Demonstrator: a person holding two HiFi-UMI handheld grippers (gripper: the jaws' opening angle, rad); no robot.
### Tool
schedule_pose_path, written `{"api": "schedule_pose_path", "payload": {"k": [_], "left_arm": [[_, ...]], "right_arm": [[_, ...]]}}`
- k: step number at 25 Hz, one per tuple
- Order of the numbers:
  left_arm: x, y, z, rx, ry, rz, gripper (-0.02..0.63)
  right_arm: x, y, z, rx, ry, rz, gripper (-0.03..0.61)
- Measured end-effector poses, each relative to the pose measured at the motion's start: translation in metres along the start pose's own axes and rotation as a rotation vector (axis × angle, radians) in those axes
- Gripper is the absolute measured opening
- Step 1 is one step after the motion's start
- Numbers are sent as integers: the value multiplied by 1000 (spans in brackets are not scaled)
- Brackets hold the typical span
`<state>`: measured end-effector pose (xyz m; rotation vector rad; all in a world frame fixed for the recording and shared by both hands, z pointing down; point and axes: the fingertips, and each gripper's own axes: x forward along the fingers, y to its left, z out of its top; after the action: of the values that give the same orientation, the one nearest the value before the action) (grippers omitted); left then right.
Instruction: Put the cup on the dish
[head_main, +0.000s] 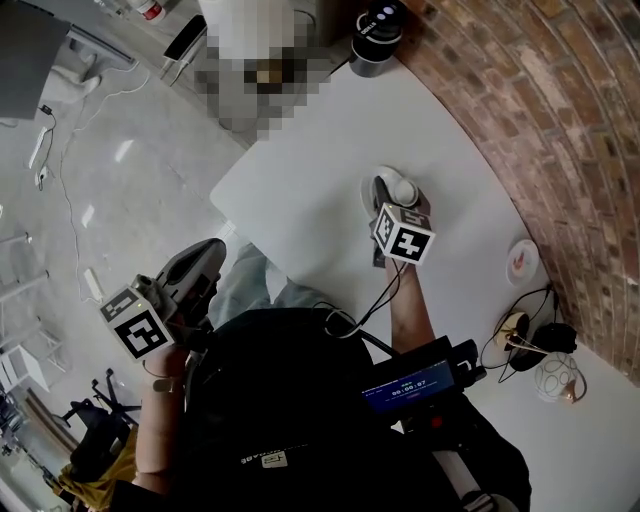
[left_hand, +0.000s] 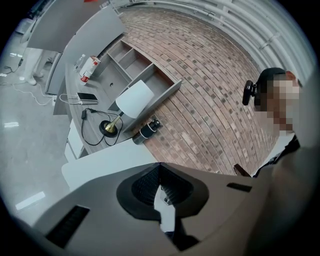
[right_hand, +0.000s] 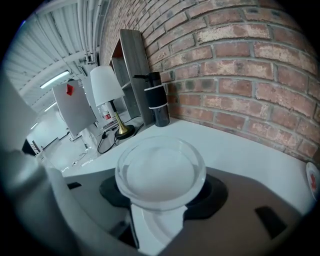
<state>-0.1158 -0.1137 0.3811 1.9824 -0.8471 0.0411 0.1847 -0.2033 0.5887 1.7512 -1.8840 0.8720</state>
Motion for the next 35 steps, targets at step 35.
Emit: {"api": "schedule_pose_path", "payload": {"k": [35], "left_arm": [[-6, 5, -18, -29, -1, 42, 6]], "right_arm": [[49, -7, -31, -70, 52, -47, 249]]}}
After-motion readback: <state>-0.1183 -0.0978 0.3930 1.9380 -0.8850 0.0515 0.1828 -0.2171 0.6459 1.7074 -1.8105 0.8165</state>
